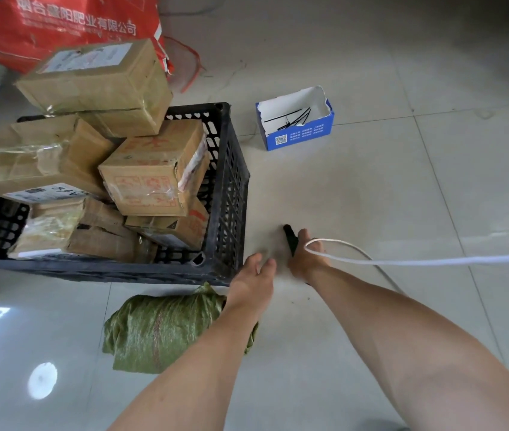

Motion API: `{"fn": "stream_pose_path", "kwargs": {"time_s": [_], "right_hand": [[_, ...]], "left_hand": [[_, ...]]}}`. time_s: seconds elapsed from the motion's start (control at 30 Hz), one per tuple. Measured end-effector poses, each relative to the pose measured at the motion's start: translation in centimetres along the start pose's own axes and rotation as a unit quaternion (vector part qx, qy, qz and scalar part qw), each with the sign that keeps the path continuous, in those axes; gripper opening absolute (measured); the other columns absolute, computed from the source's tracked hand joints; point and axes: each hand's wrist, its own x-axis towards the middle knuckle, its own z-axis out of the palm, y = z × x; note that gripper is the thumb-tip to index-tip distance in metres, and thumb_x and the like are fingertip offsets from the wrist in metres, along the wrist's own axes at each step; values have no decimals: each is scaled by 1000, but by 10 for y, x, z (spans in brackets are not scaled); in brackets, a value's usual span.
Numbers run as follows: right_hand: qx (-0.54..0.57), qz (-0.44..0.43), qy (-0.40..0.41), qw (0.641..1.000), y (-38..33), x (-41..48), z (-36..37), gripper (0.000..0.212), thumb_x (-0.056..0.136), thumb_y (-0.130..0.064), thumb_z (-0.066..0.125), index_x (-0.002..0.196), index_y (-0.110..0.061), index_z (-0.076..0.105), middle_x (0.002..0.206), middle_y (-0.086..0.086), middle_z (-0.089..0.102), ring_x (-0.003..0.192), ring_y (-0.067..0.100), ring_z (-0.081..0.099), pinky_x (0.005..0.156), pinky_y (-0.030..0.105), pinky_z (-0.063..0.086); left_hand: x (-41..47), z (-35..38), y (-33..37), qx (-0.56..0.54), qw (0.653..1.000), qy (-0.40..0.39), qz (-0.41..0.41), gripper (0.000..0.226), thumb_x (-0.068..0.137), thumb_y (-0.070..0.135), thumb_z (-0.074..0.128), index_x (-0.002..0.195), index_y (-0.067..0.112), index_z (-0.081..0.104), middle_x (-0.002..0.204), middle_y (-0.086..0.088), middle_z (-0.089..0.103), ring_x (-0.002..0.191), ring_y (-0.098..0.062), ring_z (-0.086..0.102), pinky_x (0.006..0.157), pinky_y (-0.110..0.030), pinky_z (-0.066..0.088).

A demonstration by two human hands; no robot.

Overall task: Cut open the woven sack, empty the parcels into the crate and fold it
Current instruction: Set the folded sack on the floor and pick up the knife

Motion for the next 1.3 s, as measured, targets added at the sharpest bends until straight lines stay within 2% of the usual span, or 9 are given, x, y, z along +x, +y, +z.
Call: {"fn": "stream_pose_path", "kwargs": {"time_s": [0.1, 0.17, 0.3, 0.5, 0.87, 1.0, 1.1, 1.2, 1.3], "right_hand": [[80, -18, -27, 996, -11, -9, -17, 60, 91, -11, 53, 147, -19, 33, 136, 12, 44, 104, 32, 57, 66, 35, 53], [151, -36, -27, 988, -20, -20, -32, 46, 89, -12, 54, 135, -16, 49, 127, 10, 55, 93, 27, 57, 57, 27, 46], [329, -21, -43, 943, -35, -59, -74, 54, 83, -11, 55, 136, -19, 55, 108, 8, 68, 102, 31, 65, 91, 44, 55], [506, -35, -71, 859, -66, -161, -167, 44, 89, 14, 36, 119, -5, 62, 89, 15, 62, 82, 27, 57, 65, 30, 43], [571, -24, -84, 817, -138, -349, -362, 44, 94, 15, 33, 121, -8, 60, 86, 10, 65, 56, 10, 67, 57, 25, 51], [603, -33, -81, 793, -170, -403, -429, 47, 91, 16, 32, 122, -4, 62, 101, 20, 66, 81, 28, 65, 72, 34, 54], [626, -29, -87, 774, -197, -442, -481, 44, 92, 14, 31, 109, -8, 65, 97, 20, 68, 80, 31, 65, 72, 39, 54], [629, -27, -80, 773, -220, -468, -522, 42, 94, 12, 32, 120, -5, 60, 103, 22, 66, 77, 28, 65, 55, 31, 55], [627, -42, -83, 773, -243, -491, -557, 42, 93, 11, 32, 122, -4, 58, 96, 20, 65, 75, 28, 64, 58, 33, 54]], "left_hand": [[-7, -3, 17, -22, 1000, 3, 1, 44, 103, 41, 42, 146, 27, 45, 149, 0, 49, 126, -18, 49, 97, -22, 30], [-16, -5, 31, -59, 998, 15, 12, 39, 103, 39, 43, 140, 28, 51, 140, 6, 53, 112, -11, 47, 93, -20, 27], [-48, -18, 67, -88, 995, 37, 39, 38, 103, 35, 45, 139, 28, 53, 124, 12, 54, 110, -8, 47, 94, -21, 30], [-128, -54, 132, -71, 995, 56, 51, 35, 100, 24, 49, 134, 23, 59, 131, -4, 63, 119, -24, 57, 95, -29, 43], [-320, -120, 317, 25, 991, 7, 133, 38, 92, 21, 65, 130, 18, 62, 103, 0, 68, 103, -20, 65, 93, -32, 49], [-386, -145, 385, 43, 987, 16, 152, 38, 91, 21, 66, 129, 20, 62, 96, 4, 66, 91, -16, 62, 85, -29, 47], [-434, -164, 433, 42, 984, 35, 167, 40, 89, 23, 68, 129, 19, 62, 98, 3, 67, 93, -15, 62, 83, -27, 47], [-470, -175, 473, 77, 977, 56, 192, 48, 85, 30, 72, 131, 25, 59, 112, 4, 64, 100, -13, 59, 82, -25, 43], [-501, -188, 511, 87, 970, 94, 206, 51, 83, 34, 73, 130, 25, 58, 115, 3, 61, 98, -14, 55, 79, -25, 41]]}}
